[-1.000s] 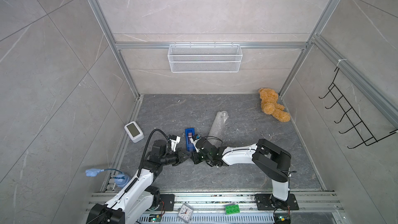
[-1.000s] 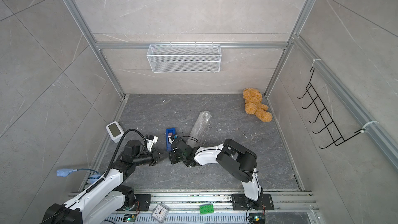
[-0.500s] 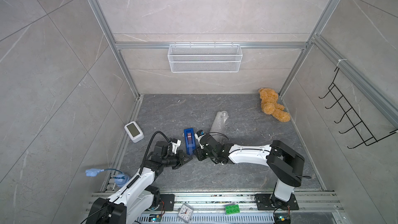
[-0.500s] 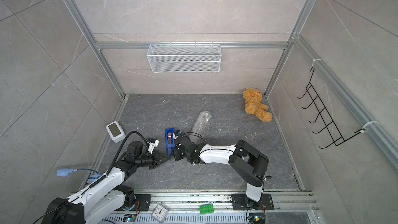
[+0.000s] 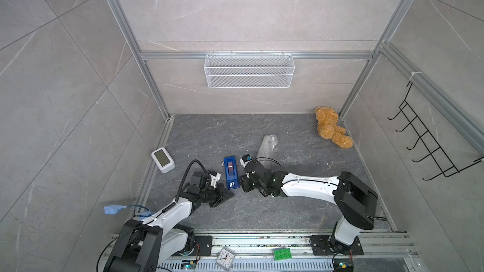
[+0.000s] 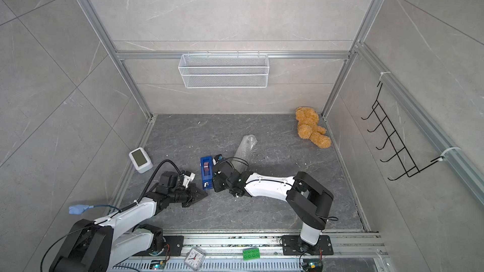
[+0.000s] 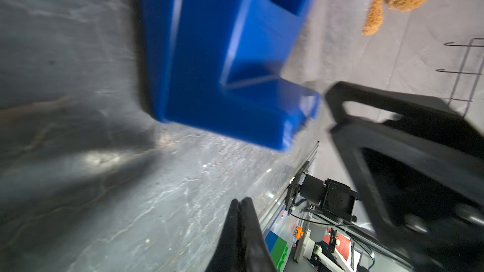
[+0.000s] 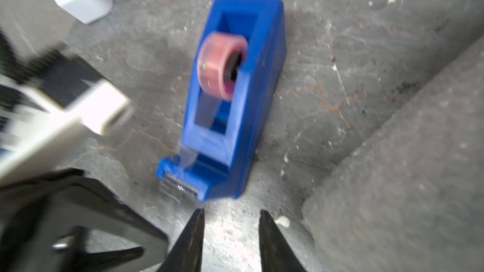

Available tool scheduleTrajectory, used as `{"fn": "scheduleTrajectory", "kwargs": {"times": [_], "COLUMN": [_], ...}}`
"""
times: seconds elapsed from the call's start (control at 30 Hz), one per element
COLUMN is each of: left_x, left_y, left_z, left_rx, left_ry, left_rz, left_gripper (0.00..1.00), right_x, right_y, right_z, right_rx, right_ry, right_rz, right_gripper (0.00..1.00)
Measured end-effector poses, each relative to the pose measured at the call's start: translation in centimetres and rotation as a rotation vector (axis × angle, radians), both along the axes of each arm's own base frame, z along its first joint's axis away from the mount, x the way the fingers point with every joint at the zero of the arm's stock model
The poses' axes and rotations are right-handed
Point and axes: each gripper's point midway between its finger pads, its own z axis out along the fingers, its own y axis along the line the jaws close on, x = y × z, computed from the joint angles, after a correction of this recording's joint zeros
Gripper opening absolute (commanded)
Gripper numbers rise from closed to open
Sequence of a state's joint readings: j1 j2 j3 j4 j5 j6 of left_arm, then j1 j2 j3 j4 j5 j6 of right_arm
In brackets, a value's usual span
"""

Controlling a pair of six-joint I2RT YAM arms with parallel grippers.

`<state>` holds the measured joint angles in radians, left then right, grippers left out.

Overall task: Wrap wine bottles in bubble wrap
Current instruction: Tear off the tape using the Tape Cutter.

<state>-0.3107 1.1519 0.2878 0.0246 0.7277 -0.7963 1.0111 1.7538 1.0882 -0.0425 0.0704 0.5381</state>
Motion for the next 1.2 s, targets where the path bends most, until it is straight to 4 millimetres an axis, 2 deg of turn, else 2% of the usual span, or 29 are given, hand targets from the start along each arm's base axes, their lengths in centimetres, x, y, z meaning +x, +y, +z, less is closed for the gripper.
{"fn": "scheduleTrajectory", "kwargs": {"times": [0.13, 0.33, 0.47, 0.8, 0.9, 1.03, 1.2], "left_x": [0.5, 1.5, 1.9, 1.9, 0.8, 0.9, 0.7], "left_y": [0.4, 1.5, 2.3, 3.7, 4.9, 5.0, 5.3], "left_z": [-1.0, -1.2, -1.2, -2.0, -3.3, -3.3, -3.2], "left_rx": [0.050, 0.147, 0.209, 0.304, 0.370, 0.375, 0.386], "left_ry": [0.016, -0.010, -0.030, -0.016, 0.036, 0.033, 0.030], "left_rz": [0.018, 0.058, 0.077, 0.110, 0.125, 0.130, 0.131], "left_gripper": [0.00, 0.00, 0.00, 0.00, 0.00, 0.00, 0.00], "right_x": [0.9, 1.3, 1.1, 1.1, 1.2, 1.0, -0.5], "right_y": [1.8, 2.9, 2.7, 2.5, 2.4, 2.1, 0.9], "right_z": [0.8, -0.8, -2.1, -2.6, -2.7, -2.4, -1.2], "right_rx": [0.020, -0.024, -0.055, -0.074, -0.084, -0.087, -0.079], "right_ry": [-0.013, 0.011, 0.032, 0.037, 0.031, 0.024, 0.015], "right_rz": [0.018, 0.039, 0.045, 0.044, 0.045, 0.049, 0.060], "right_gripper": [0.37, 0.36, 0.34, 0.35, 0.39, 0.40, 0.41]}}
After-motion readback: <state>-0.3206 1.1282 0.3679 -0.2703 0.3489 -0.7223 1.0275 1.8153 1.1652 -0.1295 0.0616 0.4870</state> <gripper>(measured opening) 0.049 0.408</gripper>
